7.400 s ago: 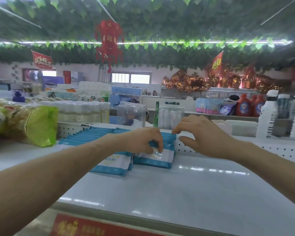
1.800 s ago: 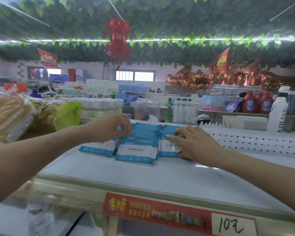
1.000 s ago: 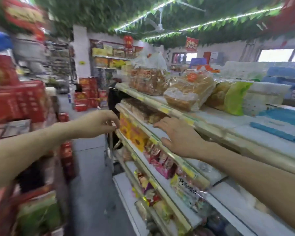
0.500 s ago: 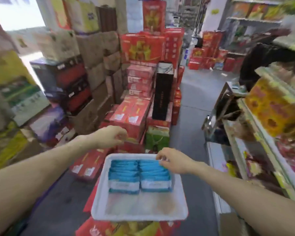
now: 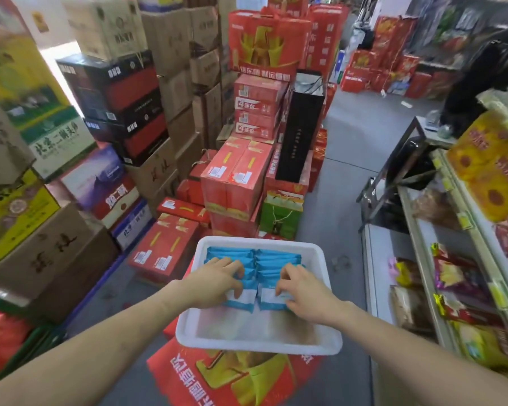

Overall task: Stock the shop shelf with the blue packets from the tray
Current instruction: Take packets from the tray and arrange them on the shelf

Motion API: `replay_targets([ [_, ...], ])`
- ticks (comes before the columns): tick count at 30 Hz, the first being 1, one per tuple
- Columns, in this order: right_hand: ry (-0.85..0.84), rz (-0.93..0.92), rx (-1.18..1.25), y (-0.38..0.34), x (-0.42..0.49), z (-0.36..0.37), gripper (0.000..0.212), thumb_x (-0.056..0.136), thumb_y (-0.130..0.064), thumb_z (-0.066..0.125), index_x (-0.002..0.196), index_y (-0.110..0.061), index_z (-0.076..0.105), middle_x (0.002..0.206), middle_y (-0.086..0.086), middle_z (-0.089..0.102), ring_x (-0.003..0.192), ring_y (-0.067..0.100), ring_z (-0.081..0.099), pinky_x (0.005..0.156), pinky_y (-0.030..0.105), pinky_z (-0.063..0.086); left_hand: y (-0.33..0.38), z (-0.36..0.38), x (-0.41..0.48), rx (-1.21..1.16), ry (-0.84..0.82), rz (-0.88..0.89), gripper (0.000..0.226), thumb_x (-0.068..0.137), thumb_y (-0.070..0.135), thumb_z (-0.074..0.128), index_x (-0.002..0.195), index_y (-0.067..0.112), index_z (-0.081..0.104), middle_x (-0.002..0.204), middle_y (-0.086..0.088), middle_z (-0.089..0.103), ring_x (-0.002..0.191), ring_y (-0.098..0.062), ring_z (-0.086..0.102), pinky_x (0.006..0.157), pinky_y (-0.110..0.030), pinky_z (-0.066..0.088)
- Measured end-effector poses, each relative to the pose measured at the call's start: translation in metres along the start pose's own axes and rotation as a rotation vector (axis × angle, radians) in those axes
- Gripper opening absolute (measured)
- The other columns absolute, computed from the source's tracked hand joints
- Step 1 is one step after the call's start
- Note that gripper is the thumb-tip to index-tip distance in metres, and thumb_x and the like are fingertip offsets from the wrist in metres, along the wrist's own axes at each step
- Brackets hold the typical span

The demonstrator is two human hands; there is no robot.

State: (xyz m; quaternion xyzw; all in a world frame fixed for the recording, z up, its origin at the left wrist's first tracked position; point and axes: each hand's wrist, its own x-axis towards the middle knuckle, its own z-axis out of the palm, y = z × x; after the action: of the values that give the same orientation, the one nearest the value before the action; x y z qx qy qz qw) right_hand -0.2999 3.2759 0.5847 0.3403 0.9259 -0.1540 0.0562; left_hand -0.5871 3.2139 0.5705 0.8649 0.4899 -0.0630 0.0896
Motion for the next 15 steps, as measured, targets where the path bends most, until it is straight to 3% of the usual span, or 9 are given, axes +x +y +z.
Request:
replay_targets([
  [2, -0.002, 0.016, -0.096, -0.005, -0.002, 0.007, 0.012, 0.094, -0.018, 0.062, 0.104, -0.026, 0.060, 0.116, -0.003, 0.037, 0.103, 0.020, 0.039, 0.081, 0.029, 0.037, 0.004, 0.005, -0.001, 0.099, 0.024, 0.012, 0.008, 0.086, 0.027, 0.065, 0.089, 0.032, 0.060, 0.127, 0.003, 0.045, 0.101, -0.024, 0.046, 0.082, -0.037, 0.043],
  [4, 0.002, 0.065, -0.152, -0.011, -0.003, 0.017, 0.015, 0.092, -0.010, 0.062, 0.095, -0.020, 0.052, 0.120, 0.003, 0.033, 0.102, 0.024, 0.039, 0.074, 0.031, 0.037, 0.006, 0.012, -0.001, 0.167, 0.028, 0.014, 0.019, 0.087, 0.022, 0.064, 0.080, 0.028, 0.047, 0.121, -0.001, 0.046, 0.094, -0.025, 0.045, 0.075, -0.040, 0.047],
  [7, -0.019, 0.095, -0.121, -0.013, -0.002, 0.025, 0.022, 0.088, 0.000, 0.059, 0.089, -0.017, 0.045, 0.114, 0.005, 0.036, 0.097, 0.028, 0.043, 0.071, 0.037, 0.043, 0.006, 0.014, 0.000, 0.127, -0.010, 0.030, 0.029, 0.088, 0.013, 0.060, 0.082, 0.030, 0.037, 0.116, -0.001, 0.045, 0.093, -0.027, 0.047, 0.073, -0.044, 0.050],
  [9, -0.067, 0.098, -0.042, -0.010, -0.004, 0.018, 0.019, 0.090, -0.001, 0.056, 0.088, -0.020, 0.052, 0.103, 0.001, 0.045, 0.092, 0.027, 0.049, 0.075, 0.037, 0.045, 0.000, 0.007, 0.000, 0.028, -0.058, 0.015, 0.022, 0.090, 0.011, 0.057, 0.088, 0.030, 0.046, 0.113, 0.002, 0.049, 0.095, -0.024, 0.052, 0.078, -0.039, 0.049],
  [12, -0.083, 0.097, 0.100, -0.002, -0.012, -0.010, 0.028, 0.089, 0.002, 0.055, 0.099, -0.021, 0.067, 0.105, -0.005, 0.058, 0.099, 0.017, 0.054, 0.087, 0.029, 0.044, -0.008, -0.019, 0.006, -0.137, -0.084, 0.012, 0.015, 0.093, 0.016, 0.059, 0.099, 0.029, 0.064, 0.106, 0.007, 0.060, 0.097, -0.017, 0.057, 0.087, -0.036, 0.050],
  [15, -0.020, 0.123, 0.169, 0.008, -0.027, -0.060, 0.036, 0.085, 0.001, 0.055, 0.101, -0.024, 0.074, 0.105, -0.013, 0.063, 0.097, 0.006, 0.054, 0.087, 0.022, 0.042, -0.011, -0.072, 0.026, -0.216, -0.047, -0.009, 0.014, 0.094, 0.022, 0.066, 0.099, 0.035, 0.067, 0.106, 0.015, 0.064, 0.099, -0.007, 0.059, 0.091, -0.032, 0.052],
])
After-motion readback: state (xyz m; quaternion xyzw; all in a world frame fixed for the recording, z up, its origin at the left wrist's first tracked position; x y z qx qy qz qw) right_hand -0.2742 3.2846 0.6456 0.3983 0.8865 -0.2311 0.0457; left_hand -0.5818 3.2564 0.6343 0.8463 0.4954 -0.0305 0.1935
